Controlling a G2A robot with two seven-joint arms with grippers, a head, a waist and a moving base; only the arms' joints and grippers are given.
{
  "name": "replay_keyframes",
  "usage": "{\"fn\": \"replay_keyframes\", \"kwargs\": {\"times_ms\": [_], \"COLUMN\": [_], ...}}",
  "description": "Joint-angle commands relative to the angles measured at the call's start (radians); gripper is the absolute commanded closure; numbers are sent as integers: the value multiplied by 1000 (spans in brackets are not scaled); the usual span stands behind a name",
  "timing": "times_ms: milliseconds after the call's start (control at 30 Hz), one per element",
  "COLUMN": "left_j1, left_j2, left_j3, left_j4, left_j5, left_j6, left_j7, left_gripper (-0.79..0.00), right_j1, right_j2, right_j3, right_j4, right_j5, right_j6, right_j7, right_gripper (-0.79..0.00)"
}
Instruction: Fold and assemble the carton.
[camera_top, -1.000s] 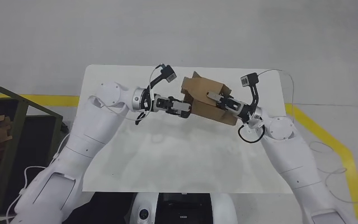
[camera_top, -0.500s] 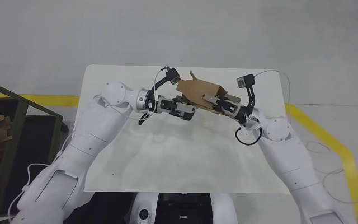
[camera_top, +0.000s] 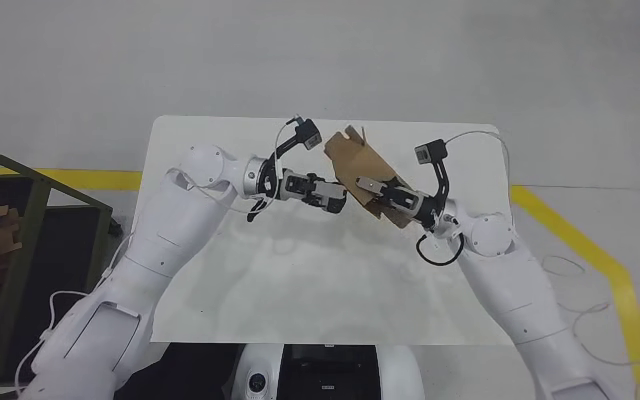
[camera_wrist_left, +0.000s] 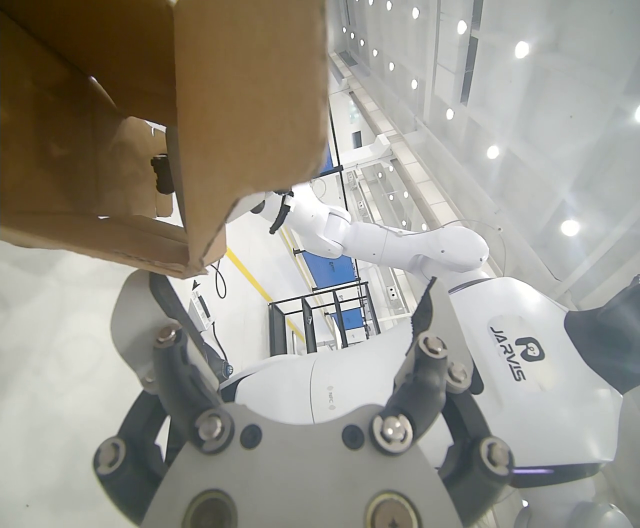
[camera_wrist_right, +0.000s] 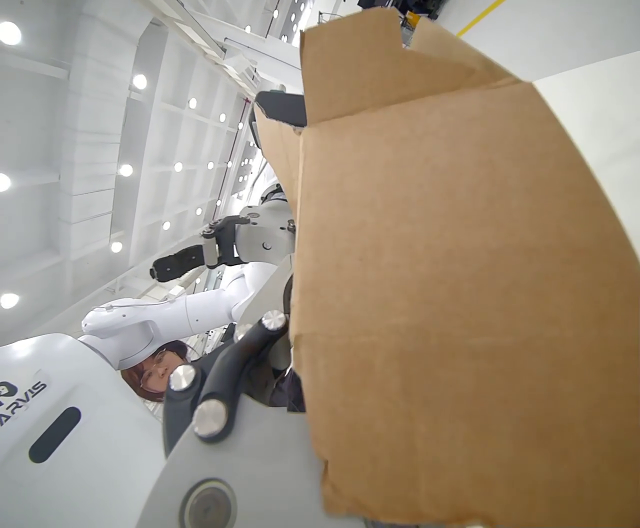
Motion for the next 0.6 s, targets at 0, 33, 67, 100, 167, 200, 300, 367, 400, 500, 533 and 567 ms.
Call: {"fn": "replay_keyframes", "kwargs": {"times_ms": [0, 33, 67, 100, 167, 200, 300, 367, 400, 500, 533, 567], "left_j1": [3, 3, 3, 4, 4, 4, 7, 12, 15, 30, 36, 43], "left_j2": [0, 0, 0, 0, 0, 0, 4, 9, 11, 20, 23, 27], "left_j3": [0, -1, -1, -2, -3, -6, -26, -48, -60, -96, -108, -124], "left_j4": [-2, -3, -3, -4, -3, -2, 9, 16, 19, 18, 17, 18], "left_j5": [0, 0, 0, -1, -3, -6, -10, -15, -17, -22, -21, -20], "left_j6": [3, 4, 5, 5, 6, 5, 0, -5, -6, -12, -14, -18], "left_j7": [-1, -1, -1, -2, -4, -5, -4, -2, -2, 4, 7, 17], "left_gripper": [-785, -785, -785, -785, -785, -785, -785, -785, -785, -785, -785, -785], "right_j1": [2, 3, 3, 4, 6, 8, 16, 21, 23, 29, 30, 31], "right_j2": [-1, -1, -2, -2, -3, -2, 0, 3, 5, 9, 10, 11], "right_j3": [-1, -1, -3, -3, -2, 1, 11, 19, 23, 33, 35, 38], "right_j4": [-1, -1, -2, -1, 3, 7, 17, 23, 25, 38, 43, 50], "right_j5": [1, 1, 2, 3, 7, 9, 10, 16, 20, 40, 48, 56], "right_j6": [-1, -2, -3, -3, -7, -9, -11, -10, -10, -6, -4, 1], "right_j7": [3, 5, 6, 8, 13, 16, 48, 77, 92, 140, 159, 176], "right_gripper": [0, 0, 0, 0, 0, 0, 0, 0, 0, 0, 0, 0]}}
